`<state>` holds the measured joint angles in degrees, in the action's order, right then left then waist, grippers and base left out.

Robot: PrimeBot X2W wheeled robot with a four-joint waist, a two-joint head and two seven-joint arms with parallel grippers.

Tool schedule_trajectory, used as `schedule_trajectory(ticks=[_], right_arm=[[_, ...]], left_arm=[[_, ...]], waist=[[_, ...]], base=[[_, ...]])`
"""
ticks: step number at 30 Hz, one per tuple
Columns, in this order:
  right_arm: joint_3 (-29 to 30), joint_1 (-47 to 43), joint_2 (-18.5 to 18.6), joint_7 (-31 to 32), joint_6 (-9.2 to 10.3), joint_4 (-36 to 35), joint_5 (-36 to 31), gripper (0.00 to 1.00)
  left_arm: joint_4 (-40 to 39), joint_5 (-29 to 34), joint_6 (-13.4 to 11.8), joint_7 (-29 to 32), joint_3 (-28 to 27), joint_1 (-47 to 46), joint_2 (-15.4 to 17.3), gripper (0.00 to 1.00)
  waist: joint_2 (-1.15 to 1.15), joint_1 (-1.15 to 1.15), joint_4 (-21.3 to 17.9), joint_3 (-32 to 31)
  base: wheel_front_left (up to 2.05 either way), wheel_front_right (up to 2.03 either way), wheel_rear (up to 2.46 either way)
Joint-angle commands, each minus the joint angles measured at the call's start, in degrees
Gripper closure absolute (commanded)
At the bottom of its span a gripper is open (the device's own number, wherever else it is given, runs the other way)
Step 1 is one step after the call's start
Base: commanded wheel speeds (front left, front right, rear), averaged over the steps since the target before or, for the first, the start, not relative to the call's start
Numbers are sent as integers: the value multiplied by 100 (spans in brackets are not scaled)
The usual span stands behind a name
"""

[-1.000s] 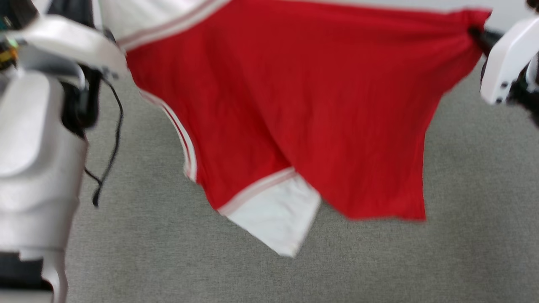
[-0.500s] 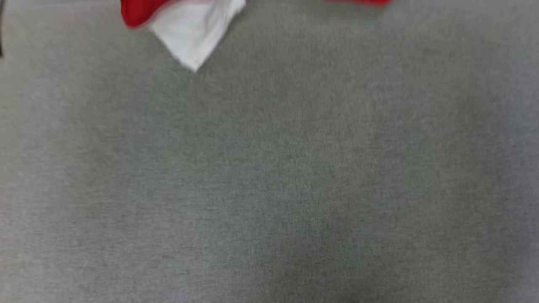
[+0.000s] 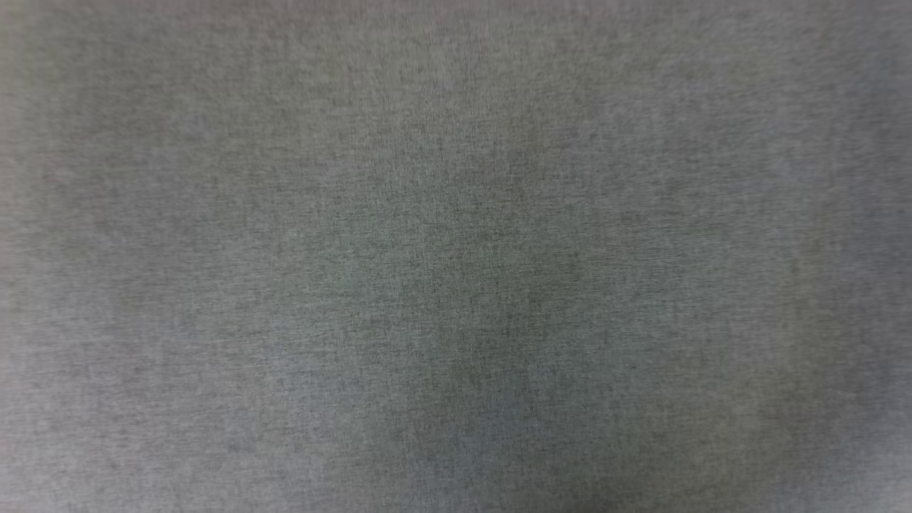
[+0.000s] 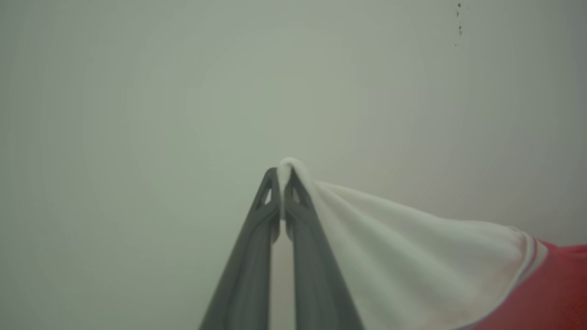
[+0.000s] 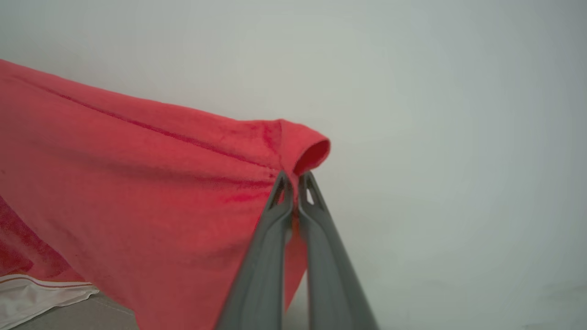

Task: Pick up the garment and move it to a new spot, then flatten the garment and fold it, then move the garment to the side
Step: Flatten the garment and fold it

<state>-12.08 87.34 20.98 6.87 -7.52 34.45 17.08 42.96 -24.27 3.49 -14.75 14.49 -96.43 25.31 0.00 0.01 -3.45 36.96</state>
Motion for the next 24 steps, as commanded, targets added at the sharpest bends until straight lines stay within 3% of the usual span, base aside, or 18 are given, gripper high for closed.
schedule_trajectory(ticks=[1, 14, 24], right_arm=[[-30, 117, -44, -53, 6, 67, 3, 100], [-565, -131, -206, -146, 6, 649, 335, 100], [-1402, -1648, 30, -368, 6, 766, 986, 100]], left_arm=[[83, 11, 21, -25, 8, 33, -12, 100], [799, -268, 203, -52, -112, 556, -160, 100], [391, -605, 342, -49, -640, 2846, -278, 100]], waist=[[0, -1, 12, 182], [0, -1, 116, 268], [0, -1, 271, -732]], base=[[0, 0, 0], [0, 0, 0], [0, 0, 0]])
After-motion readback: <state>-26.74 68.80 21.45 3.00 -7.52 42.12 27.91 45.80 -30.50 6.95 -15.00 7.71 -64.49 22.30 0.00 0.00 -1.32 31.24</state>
